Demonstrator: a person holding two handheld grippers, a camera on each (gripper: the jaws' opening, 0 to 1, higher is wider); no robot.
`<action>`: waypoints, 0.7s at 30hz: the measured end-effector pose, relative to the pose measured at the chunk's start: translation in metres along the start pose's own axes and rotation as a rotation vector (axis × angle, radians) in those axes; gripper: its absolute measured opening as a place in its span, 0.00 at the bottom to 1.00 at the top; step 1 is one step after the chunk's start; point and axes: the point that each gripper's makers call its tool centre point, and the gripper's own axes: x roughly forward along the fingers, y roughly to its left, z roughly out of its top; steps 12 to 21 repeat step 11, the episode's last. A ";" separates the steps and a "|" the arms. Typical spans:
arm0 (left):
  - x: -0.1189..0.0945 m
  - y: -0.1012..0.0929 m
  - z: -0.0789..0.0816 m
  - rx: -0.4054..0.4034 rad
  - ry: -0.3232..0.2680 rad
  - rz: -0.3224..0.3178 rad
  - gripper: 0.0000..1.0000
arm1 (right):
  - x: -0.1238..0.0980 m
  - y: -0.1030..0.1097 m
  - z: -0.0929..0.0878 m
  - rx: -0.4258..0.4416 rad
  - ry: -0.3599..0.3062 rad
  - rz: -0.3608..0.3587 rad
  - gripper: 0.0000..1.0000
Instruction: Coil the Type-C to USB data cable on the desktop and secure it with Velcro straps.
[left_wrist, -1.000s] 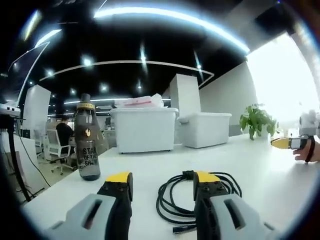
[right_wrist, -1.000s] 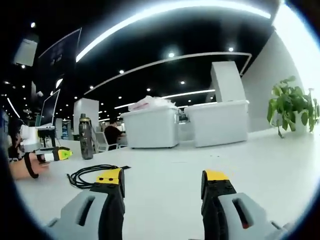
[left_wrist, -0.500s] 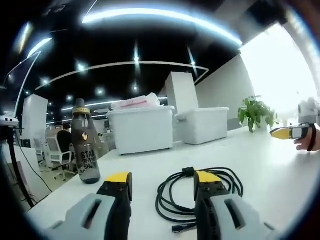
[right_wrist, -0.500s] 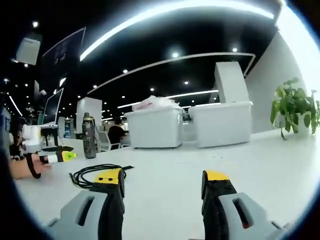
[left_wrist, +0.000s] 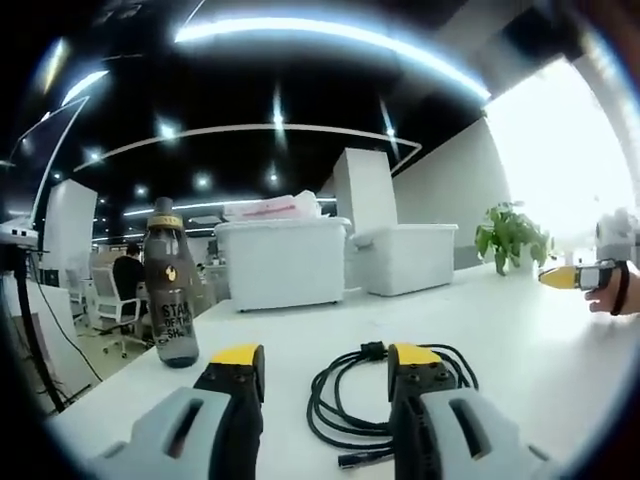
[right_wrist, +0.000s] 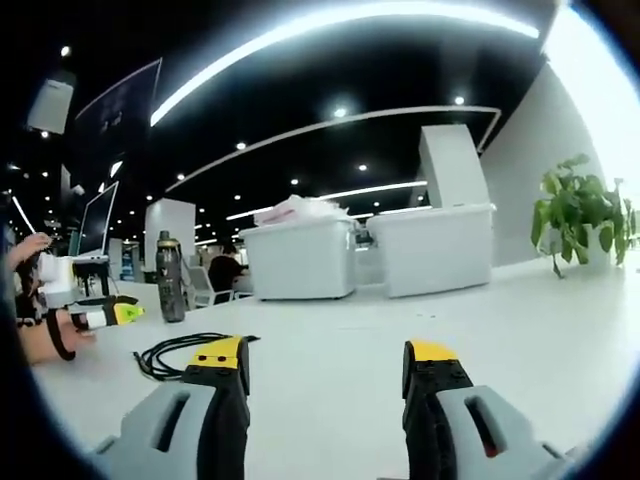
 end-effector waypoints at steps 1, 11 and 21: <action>0.000 0.000 0.001 0.002 -0.002 -0.001 0.51 | 0.000 0.000 0.001 -0.006 -0.001 -0.001 0.61; -0.002 -0.001 0.002 0.018 -0.003 0.006 0.51 | -0.004 -0.020 0.000 -0.028 0.014 -0.091 0.61; -0.002 -0.001 0.002 0.018 -0.003 0.006 0.51 | -0.004 -0.020 0.000 -0.028 0.014 -0.091 0.61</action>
